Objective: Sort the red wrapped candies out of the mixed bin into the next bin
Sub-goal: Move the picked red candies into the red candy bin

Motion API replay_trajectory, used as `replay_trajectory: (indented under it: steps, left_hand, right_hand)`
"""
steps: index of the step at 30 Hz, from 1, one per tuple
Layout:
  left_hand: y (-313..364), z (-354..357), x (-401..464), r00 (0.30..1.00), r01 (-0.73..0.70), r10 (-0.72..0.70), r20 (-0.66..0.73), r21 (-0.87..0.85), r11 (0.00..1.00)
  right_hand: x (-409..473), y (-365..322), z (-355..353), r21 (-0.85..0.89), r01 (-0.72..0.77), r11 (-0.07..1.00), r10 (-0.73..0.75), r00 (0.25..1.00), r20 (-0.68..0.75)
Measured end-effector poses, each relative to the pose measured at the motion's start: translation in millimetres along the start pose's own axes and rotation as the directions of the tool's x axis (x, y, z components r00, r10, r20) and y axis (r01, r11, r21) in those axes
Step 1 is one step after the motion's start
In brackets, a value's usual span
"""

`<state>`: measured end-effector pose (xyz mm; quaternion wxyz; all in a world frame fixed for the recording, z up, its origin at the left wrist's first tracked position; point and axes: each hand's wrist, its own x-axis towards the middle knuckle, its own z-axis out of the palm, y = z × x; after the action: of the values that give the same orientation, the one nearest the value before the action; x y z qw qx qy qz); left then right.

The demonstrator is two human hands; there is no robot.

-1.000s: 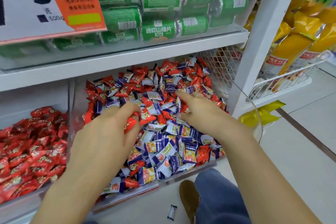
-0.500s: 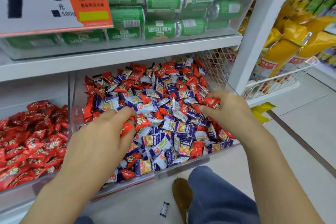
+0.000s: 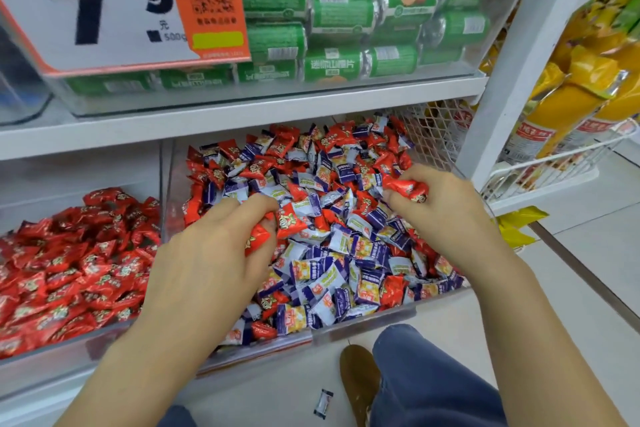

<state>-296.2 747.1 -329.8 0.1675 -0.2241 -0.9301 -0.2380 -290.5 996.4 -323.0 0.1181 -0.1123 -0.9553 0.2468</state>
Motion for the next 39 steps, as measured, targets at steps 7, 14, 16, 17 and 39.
replay_trajectory:
  steps: [7, 14, 16, 17, 39]
  left_hand:
    - [-25.4, -53.7, -17.5, 0.977, 0.157, -0.161, -0.142, -0.040, 0.987]
    - [-113.0, -86.6, -50.0, 0.895, 0.424, -0.414, -0.169, 0.026, 0.905]
    - [-137.8, -88.4, -58.4, 0.868, 0.493, -0.483, -0.111, 0.081, 0.866]
    - [-148.4, -88.8, -61.6, 0.859, 0.512, -0.507, -0.073, 0.115, 0.851]
    - [-142.9, -69.8, -38.9, 0.957, 0.288, -0.283, 0.061, -0.107, 0.952]
  right_hand:
    - [-37.6, -93.0, 12.7, 0.305, 0.282, 0.910, -0.317, 0.946, 0.072]
    - [-52.7, -191.7, 74.8, 0.379, 0.416, 0.826, -0.480, 0.873, 0.088]
    - [-50.8, -214.5, 93.0, 0.386, 0.446, 0.807, -0.498, 0.866, 0.041]
    - [-49.0, -224.3, 101.6, 0.373, 0.461, 0.805, -0.503, 0.864, 0.019]
    - [-34.3, -166.8, 73.0, 0.131, 0.448, 0.884, -0.453, 0.892, 0.005]
